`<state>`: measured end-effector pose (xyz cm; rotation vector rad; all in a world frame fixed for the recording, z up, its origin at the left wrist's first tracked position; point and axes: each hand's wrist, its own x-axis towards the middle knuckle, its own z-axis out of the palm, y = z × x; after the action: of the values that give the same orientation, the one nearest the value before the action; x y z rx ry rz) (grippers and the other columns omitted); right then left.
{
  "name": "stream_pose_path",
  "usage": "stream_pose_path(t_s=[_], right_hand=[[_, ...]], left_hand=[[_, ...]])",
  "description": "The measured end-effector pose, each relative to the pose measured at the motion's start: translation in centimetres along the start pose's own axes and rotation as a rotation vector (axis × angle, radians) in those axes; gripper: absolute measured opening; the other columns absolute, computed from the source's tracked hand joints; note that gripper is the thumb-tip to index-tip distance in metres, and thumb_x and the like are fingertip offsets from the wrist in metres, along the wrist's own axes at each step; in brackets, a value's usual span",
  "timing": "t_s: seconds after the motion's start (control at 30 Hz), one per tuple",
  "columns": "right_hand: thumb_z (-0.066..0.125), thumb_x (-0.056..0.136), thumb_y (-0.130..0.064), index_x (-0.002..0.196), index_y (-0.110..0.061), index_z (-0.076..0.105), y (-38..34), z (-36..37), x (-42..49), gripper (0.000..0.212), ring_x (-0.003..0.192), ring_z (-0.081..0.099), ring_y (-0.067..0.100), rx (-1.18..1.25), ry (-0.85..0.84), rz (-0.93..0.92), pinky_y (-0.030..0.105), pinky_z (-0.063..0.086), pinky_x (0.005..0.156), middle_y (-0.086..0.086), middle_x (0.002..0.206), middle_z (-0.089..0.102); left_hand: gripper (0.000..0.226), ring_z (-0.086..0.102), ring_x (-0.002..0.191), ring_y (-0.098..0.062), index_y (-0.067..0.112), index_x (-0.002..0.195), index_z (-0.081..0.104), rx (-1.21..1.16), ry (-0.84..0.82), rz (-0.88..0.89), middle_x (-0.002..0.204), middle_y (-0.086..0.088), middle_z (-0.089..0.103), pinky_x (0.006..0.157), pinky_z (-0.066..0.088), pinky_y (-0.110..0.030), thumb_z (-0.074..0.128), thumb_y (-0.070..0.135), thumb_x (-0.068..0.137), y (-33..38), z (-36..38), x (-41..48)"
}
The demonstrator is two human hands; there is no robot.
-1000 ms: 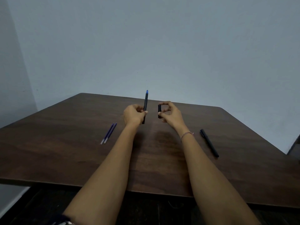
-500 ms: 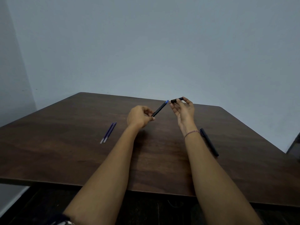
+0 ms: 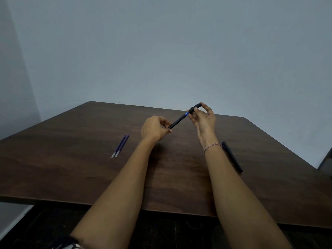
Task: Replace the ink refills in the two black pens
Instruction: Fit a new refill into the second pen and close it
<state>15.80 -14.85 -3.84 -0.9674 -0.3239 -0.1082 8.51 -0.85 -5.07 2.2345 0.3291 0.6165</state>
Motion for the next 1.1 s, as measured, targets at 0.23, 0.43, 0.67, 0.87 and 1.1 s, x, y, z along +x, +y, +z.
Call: stream_pose_path(t_s=[0.23, 0.43, 0.67, 0.87, 1.1], right_hand=[[0.054, 0.091, 0.002, 0.118, -0.010, 0.051, 0.4, -0.1, 0.3, 0.030, 0.073, 0.068, 0.014, -0.184, 0.002, -0.092, 0.024, 0.058, 0.068, 0.014, 0.088, 0.062], [0.059, 0.089, -0.002, 0.118, -0.011, 0.052, 1.2, 0.1, 0.5, 0.031, 0.082, 0.067, 0.018, -0.460, -0.029, -0.148, 0.027, 0.058, 0.073, 0.004, 0.083, 0.061], [0.064, 0.087, -0.009, 0.122, -0.013, 0.048, 1.6, 0.1, 0.1, 0.038, 0.080, 0.069, 0.024, -0.507, -0.146, -0.128, 0.033, 0.058, 0.074, 0.009, 0.088, 0.065], [0.073, 0.081, -0.020, 0.131, -0.020, 0.039, 1.9, 0.9, -0.8, 0.061, 0.068, 0.070, 0.012, -0.675, -0.242, -0.136, 0.019, 0.055, 0.057, 0.008, 0.085, 0.066], [0.077, 0.076, -0.025, 0.140, -0.024, 0.021, 2.7, 1.8, -1.4, 0.085, 0.064, 0.066, 0.012, -0.814, -0.274, -0.207, 0.022, 0.051, 0.060, 0.001, 0.074, 0.063]], left_hand=[[0.022, 0.053, 0.069, 0.000, 0.026, 0.094, 0.071, 0.025, 0.012, 0.001, 0.068, 0.018, 0.057, 0.053, 0.036, -0.019, 0.078, 0.022, 0.073, -0.1, 0.1, 0.0], [0.024, 0.057, 0.074, -0.004, 0.026, 0.097, 0.071, 0.071, 0.028, 0.024, 0.069, 0.018, 0.057, 0.066, 0.044, -0.025, 0.077, 0.024, 0.073, -0.1, 0.3, 0.0], [0.023, 0.058, 0.071, -0.005, 0.024, 0.094, 0.072, 0.044, 0.058, 0.019, 0.067, 0.018, 0.057, 0.064, 0.042, -0.024, 0.079, 0.025, 0.072, 0.0, 0.3, 0.0], [0.022, 0.058, 0.069, -0.004, 0.023, 0.088, 0.068, -0.007, 0.067, 0.032, 0.069, 0.016, 0.058, 0.060, 0.045, -0.022, 0.080, 0.024, 0.070, -0.1, 0.4, 0.0], [0.023, 0.061, 0.068, -0.007, 0.024, 0.076, 0.062, -0.085, 0.129, 0.044, 0.066, 0.014, 0.059, 0.063, 0.049, -0.024, 0.082, 0.030, 0.067, 0.0, 0.4, 0.0]])
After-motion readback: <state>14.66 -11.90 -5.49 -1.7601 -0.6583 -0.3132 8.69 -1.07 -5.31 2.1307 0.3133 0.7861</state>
